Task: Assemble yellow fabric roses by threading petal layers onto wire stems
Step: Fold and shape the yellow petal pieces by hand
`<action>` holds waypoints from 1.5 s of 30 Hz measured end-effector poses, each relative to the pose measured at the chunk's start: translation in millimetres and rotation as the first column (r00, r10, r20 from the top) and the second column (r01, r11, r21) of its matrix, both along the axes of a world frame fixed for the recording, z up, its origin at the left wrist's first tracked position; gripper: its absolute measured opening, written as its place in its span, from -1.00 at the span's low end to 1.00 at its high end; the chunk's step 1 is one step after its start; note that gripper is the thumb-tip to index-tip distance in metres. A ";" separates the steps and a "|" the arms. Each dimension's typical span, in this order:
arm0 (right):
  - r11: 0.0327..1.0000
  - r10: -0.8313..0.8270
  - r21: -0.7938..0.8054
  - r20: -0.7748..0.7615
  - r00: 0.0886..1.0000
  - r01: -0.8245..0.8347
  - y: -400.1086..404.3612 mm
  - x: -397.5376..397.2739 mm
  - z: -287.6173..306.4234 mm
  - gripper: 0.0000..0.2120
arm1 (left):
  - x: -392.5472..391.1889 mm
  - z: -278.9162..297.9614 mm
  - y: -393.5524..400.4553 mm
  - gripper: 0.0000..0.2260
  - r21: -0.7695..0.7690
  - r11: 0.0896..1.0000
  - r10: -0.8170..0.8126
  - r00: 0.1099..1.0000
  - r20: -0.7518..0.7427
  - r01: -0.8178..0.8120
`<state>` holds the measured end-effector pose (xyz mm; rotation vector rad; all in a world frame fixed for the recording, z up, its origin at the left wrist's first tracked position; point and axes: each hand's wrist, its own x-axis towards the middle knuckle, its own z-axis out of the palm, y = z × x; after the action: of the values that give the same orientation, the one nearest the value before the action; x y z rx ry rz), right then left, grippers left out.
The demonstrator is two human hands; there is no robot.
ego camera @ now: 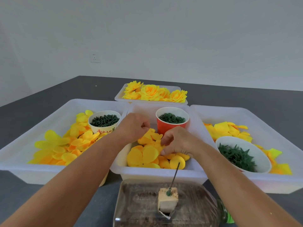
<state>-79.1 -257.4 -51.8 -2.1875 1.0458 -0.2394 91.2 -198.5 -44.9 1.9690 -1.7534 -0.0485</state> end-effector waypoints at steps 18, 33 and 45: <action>0.969 -0.246 0.061 0.198 0.949 0.239 -1.0 -4.9 7.5 -0.81 | 2.0 8.4 6.0 -0.74 -0.128 0.976 0.113 0.909 -0.401 -0.177; 0.982 -0.188 0.067 0.360 0.914 0.176 3.6 -11.2 16.8 -0.69 | -6.8 9.6 9.1 -0.52 0.071 0.994 -0.055 0.938 -0.344 0.085; 0.957 -0.251 0.259 0.513 0.821 0.130 2.2 -12.1 18.1 -0.78 | -5.4 10.1 11.0 -0.77 0.004 0.985 -0.151 0.859 -0.489 0.175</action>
<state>-91.2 -255.1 -33.7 -1.6667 0.9082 -0.7589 85.8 -187.5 -34.8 1.6418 -1.5772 -0.6005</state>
